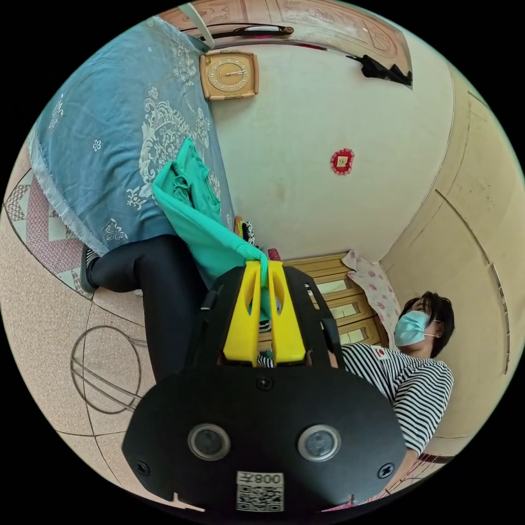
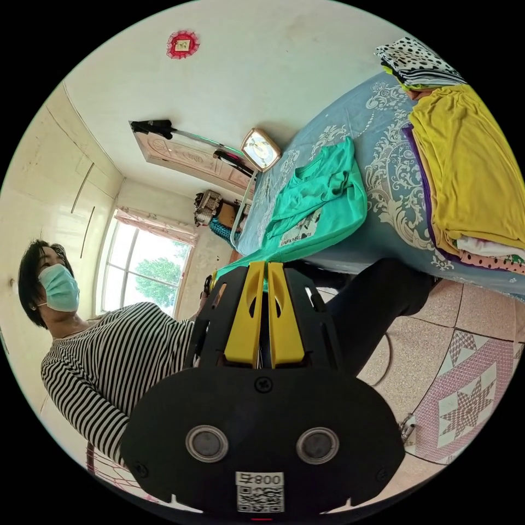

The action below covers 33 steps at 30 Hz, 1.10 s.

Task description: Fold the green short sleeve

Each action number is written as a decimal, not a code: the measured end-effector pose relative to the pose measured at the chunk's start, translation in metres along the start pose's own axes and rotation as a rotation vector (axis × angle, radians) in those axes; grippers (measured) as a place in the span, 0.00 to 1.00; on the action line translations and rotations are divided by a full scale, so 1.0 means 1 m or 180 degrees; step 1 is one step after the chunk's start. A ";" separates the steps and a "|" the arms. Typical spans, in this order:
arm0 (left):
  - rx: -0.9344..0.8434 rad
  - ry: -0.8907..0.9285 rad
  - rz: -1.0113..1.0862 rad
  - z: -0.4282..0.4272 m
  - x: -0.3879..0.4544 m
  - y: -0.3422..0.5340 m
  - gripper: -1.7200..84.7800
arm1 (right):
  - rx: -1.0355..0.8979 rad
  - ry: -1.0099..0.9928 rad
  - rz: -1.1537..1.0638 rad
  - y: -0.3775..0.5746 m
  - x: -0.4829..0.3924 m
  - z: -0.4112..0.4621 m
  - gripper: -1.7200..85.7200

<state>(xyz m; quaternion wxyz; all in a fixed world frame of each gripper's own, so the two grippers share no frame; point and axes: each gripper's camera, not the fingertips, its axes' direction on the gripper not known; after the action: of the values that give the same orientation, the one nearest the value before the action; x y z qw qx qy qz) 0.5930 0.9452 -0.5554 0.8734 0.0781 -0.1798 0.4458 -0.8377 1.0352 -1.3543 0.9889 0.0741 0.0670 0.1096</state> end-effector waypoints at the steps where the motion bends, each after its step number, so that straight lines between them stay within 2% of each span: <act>1: -0.0002 0.0004 0.0000 0.004 -0.002 -0.006 0.05 | 0.0019 -0.0001 0.0017 -0.014 0.007 0.006 0.02; 9: -0.0114 -0.0081 0.0181 0.078 -0.015 -0.127 0.05 | 0.0065 0.0109 0.0050 -0.138 0.053 0.054 0.03; 19: -0.0123 -0.0304 0.0236 0.182 -0.051 -0.280 0.05 | 0.0107 0.0142 0.0115 -0.338 0.137 0.135 0.03; 33: -0.0084 -0.0646 -0.0009 0.310 -0.158 -0.451 0.05 | -0.0088 0.0284 0.0318 -0.572 0.280 0.271 0.03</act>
<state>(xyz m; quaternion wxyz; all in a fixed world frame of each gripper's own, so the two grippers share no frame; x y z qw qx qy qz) 0.7966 0.4686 -0.3192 0.8523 0.1116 -0.2730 0.4319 -0.4084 0.5113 -1.2130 0.9792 0.0587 0.1057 0.1630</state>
